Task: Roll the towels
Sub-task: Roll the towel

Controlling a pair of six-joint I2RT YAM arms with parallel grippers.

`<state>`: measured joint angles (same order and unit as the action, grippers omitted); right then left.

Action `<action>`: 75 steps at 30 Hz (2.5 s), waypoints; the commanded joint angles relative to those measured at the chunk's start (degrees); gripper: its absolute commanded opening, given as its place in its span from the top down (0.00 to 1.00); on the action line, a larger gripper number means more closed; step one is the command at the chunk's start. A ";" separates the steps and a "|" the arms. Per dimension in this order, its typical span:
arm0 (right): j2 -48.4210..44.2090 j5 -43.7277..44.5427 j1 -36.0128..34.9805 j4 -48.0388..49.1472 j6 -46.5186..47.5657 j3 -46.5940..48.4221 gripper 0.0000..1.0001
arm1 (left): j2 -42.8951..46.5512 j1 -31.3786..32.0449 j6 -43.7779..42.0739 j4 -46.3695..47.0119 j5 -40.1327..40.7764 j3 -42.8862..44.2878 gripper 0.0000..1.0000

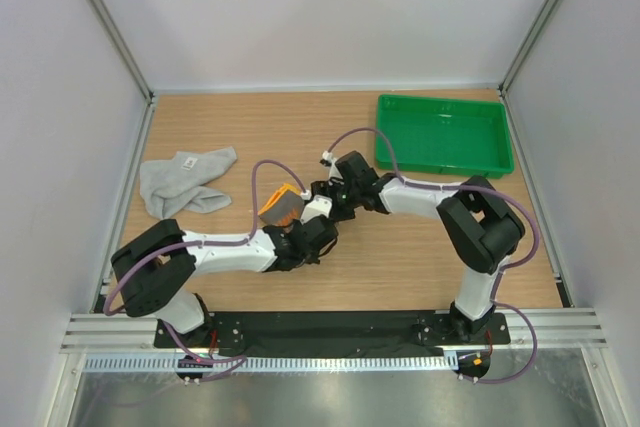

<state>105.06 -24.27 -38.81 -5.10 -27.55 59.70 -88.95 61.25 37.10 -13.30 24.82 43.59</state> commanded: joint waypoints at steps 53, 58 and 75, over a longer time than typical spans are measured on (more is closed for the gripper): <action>-36.07 14.95 -4.52 -2.20 -21.05 -24.98 0.13 | -2.62 -28.38 40.68 28.06 -63.13 -13.53 1.00; -31.51 15.83 -4.44 8.23 -20.61 -27.09 0.15 | -7.37 -30.84 42.43 33.15 -67.00 -14.23 1.00; -13.65 19.35 -4.35 28.57 -20.88 -26.48 0.56 | -11.60 -35.06 41.65 35.54 -71.14 -14.50 0.99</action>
<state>90.65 -8.03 -43.03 19.73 -49.67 32.45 -99.81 26.39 78.74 25.32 -44.34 29.58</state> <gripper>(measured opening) 0.453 0.077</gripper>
